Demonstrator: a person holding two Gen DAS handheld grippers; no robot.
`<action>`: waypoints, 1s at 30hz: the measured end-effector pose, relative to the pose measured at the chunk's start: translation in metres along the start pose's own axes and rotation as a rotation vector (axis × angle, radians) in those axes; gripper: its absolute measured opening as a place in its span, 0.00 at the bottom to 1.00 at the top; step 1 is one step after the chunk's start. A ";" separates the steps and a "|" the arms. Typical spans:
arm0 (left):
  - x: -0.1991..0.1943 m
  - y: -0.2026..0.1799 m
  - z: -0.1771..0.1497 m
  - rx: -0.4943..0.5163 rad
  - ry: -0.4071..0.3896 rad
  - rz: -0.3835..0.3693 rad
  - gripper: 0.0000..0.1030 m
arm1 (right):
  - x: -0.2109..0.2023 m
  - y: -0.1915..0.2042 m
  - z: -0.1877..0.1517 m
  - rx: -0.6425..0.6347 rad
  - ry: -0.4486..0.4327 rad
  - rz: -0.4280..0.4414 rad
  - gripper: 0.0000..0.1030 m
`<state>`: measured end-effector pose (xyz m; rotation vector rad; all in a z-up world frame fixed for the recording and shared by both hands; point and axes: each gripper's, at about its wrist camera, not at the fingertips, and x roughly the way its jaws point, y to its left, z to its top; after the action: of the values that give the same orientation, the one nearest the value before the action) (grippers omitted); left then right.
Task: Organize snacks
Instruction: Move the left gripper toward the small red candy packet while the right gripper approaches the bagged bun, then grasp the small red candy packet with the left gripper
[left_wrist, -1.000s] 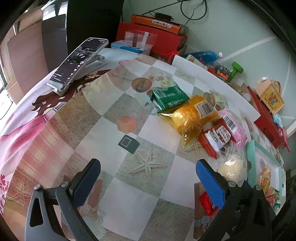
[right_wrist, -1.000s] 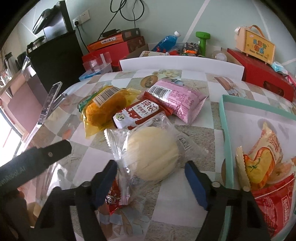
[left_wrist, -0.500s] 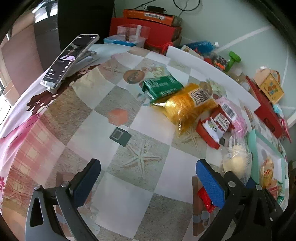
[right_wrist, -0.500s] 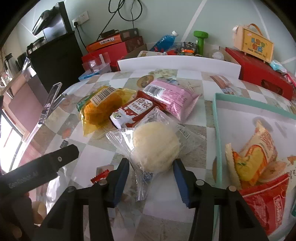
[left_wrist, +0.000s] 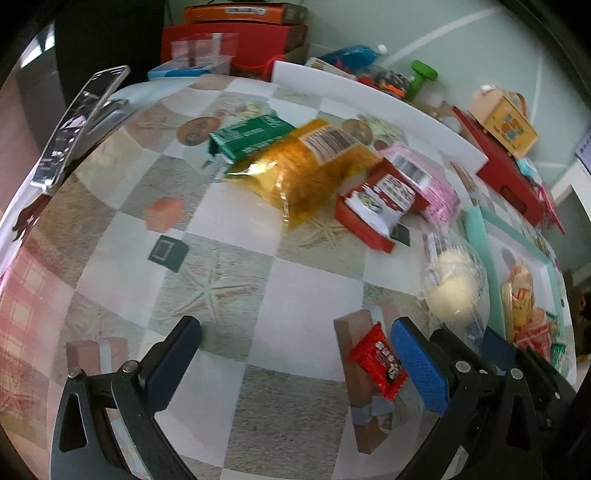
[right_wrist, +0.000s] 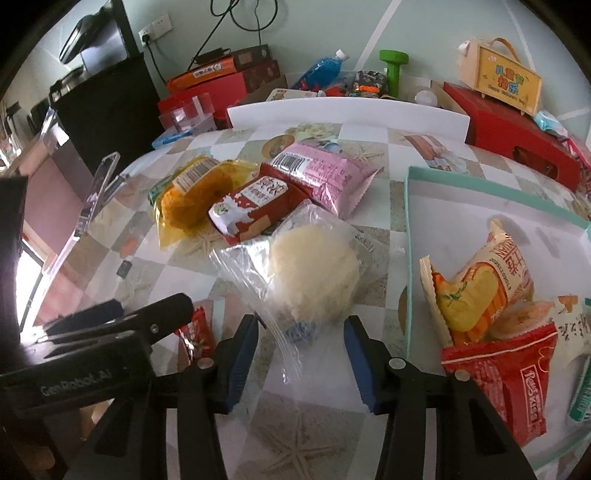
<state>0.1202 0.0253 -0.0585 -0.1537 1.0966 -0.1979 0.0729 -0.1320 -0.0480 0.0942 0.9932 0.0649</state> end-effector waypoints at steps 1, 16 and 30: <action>0.000 -0.001 0.000 0.008 0.002 -0.013 0.99 | -0.001 0.001 -0.001 -0.009 0.002 -0.004 0.50; 0.005 -0.002 -0.003 0.094 0.029 0.091 0.99 | 0.000 0.010 -0.007 -0.105 0.024 -0.073 0.50; -0.003 0.042 -0.003 -0.026 0.010 0.245 0.99 | 0.000 0.008 -0.006 -0.095 0.024 -0.072 0.50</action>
<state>0.1196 0.0669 -0.0668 -0.0411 1.1181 0.0353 0.0680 -0.1234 -0.0506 -0.0296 1.0149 0.0474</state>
